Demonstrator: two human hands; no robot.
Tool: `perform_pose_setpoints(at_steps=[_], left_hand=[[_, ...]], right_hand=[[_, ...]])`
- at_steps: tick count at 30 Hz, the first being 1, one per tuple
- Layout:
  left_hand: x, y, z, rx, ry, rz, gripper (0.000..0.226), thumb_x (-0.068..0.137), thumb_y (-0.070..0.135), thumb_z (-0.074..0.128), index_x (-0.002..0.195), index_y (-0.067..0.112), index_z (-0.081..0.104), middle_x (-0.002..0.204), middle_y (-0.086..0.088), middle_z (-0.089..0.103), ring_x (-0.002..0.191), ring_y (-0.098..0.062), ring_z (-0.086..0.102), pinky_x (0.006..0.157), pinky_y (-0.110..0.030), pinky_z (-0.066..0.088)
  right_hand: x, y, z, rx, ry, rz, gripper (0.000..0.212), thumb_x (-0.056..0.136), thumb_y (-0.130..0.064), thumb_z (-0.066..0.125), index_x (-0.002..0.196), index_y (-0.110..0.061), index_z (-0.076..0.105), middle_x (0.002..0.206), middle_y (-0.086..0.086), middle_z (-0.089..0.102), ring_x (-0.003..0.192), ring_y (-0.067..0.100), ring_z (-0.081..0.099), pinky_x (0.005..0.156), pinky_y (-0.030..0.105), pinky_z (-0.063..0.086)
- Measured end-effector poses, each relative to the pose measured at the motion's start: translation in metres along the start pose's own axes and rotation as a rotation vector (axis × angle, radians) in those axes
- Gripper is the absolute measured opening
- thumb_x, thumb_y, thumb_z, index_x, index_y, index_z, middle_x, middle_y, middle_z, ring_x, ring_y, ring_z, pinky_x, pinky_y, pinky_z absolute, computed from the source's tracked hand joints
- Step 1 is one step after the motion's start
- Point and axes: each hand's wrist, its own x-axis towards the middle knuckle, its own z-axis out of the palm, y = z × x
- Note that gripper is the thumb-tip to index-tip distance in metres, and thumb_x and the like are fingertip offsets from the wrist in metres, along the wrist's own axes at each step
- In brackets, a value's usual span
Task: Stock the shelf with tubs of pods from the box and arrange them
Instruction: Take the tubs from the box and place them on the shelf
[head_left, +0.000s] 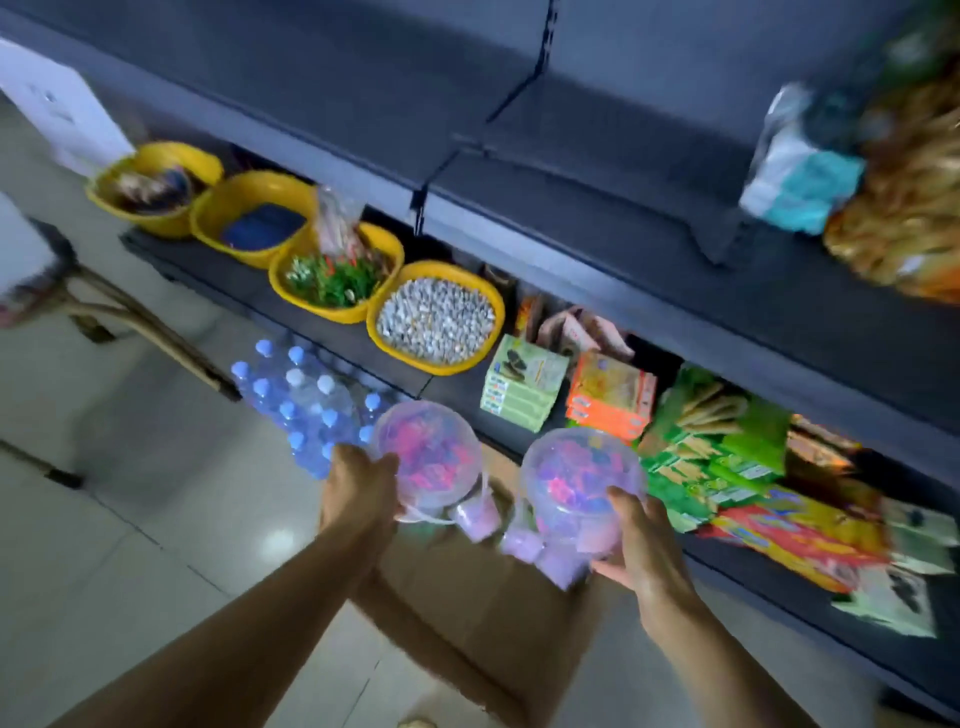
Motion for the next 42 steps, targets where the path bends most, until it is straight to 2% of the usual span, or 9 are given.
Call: perform_pose_setpoints(at_steps=[6,9,11,14,19,25,32,38,42], left_hand=[[-0.100,0.161,-0.075,-0.055,-0.006,0.197,0.033,0.078,0.036,0.060,0.089,0.006,0.054,0.069,-0.011,0.062,0.066,-0.028,0.063,0.063,-0.035,0.050],[-0.138,0.223,-0.102,-0.139,-0.037,0.327,0.033,0.066,0.043,0.059,0.075,0.011,0.057,0.066,-0.015,0.066,0.074,-0.035,0.067,0.076,-0.049,0.056],[-0.165,0.262,-0.116,-0.154,-0.058,0.411,0.026,0.075,0.034,0.062,0.069,0.009,0.057,0.051,-0.009,0.063,0.068,-0.032,0.067,0.075,-0.051,0.056],[-0.206,0.315,-0.134,-0.216,-0.091,0.488,0.020,0.085,0.025,0.061,0.073,0.009,0.058,0.065,-0.014,0.066,0.069,-0.033,0.067,0.075,-0.052,0.057],[-0.254,0.389,-0.157,-0.306,-0.185,0.582,0.023,0.088,0.024,0.058,0.080,0.003,0.062,0.080,-0.020,0.069,0.073,-0.033,0.068,0.071,-0.045,0.059],[-0.297,0.464,-0.159,-0.356,-0.234,0.675,0.021,0.089,0.026,0.057,0.085,0.005,0.060,0.070,-0.011,0.066,0.068,-0.028,0.064,0.053,-0.027,0.044],[-0.330,0.539,-0.117,-0.333,-0.249,0.681,0.025,0.088,0.023,0.055,0.069,0.008,0.053,0.060,-0.006,0.055,0.051,-0.019,0.049,0.049,-0.025,0.032],[-0.331,0.582,-0.069,-0.390,-0.234,0.620,0.022,0.089,0.025,0.056,0.089,0.002,0.056,0.065,-0.009,0.056,0.053,-0.023,0.053,0.052,-0.027,0.046],[-0.322,0.592,-0.050,-0.429,-0.249,0.535,0.020,0.091,0.021,0.057,0.082,0.004,0.051,0.063,-0.010,0.056,0.048,-0.019,0.054,0.054,-0.028,0.052]], right_hand=[[-0.097,-0.150,-0.052,0.093,-0.002,-0.213,0.032,0.092,-0.028,0.053,0.121,-0.015,0.047,0.116,0.011,0.053,0.100,0.031,0.059,0.067,0.037,0.053],[-0.143,-0.214,-0.077,0.093,0.032,-0.326,0.021,0.091,-0.031,0.054,0.106,-0.016,0.051,0.104,0.009,0.057,0.095,0.031,0.060,0.084,0.051,0.052],[-0.174,-0.253,-0.092,0.115,0.042,-0.383,0.018,0.092,-0.030,0.052,0.102,-0.016,0.050,0.100,0.010,0.058,0.091,0.030,0.060,0.078,0.050,0.054],[-0.217,-0.303,-0.116,0.194,0.050,-0.445,0.020,0.093,-0.029,0.050,0.109,-0.018,0.051,0.106,0.012,0.057,0.094,0.031,0.059,0.063,0.036,0.053],[-0.268,-0.368,-0.158,0.243,0.068,-0.578,0.031,0.090,-0.041,0.050,0.112,-0.020,0.054,0.113,0.010,0.061,0.099,0.030,0.062,0.068,0.038,0.056],[-0.291,-0.437,-0.199,0.312,0.123,-0.656,0.040,0.090,-0.044,0.051,0.120,-0.017,0.051,0.118,0.012,0.059,0.097,0.032,0.063,0.061,0.035,0.055],[-0.271,-0.502,-0.241,0.297,0.188,-0.646,0.046,0.089,-0.051,0.047,0.121,-0.017,0.046,0.119,0.010,0.055,0.100,0.031,0.060,0.072,0.041,0.056],[-0.242,-0.538,-0.252,0.290,0.194,-0.584,0.049,0.090,-0.050,0.045,0.125,-0.016,0.047,0.110,0.009,0.055,0.097,0.030,0.059,0.077,0.043,0.056],[-0.226,-0.546,-0.254,0.246,0.209,-0.537,0.042,0.094,-0.048,0.041,0.119,-0.014,0.047,0.105,0.009,0.053,0.093,0.030,0.057,0.084,0.046,0.054]])
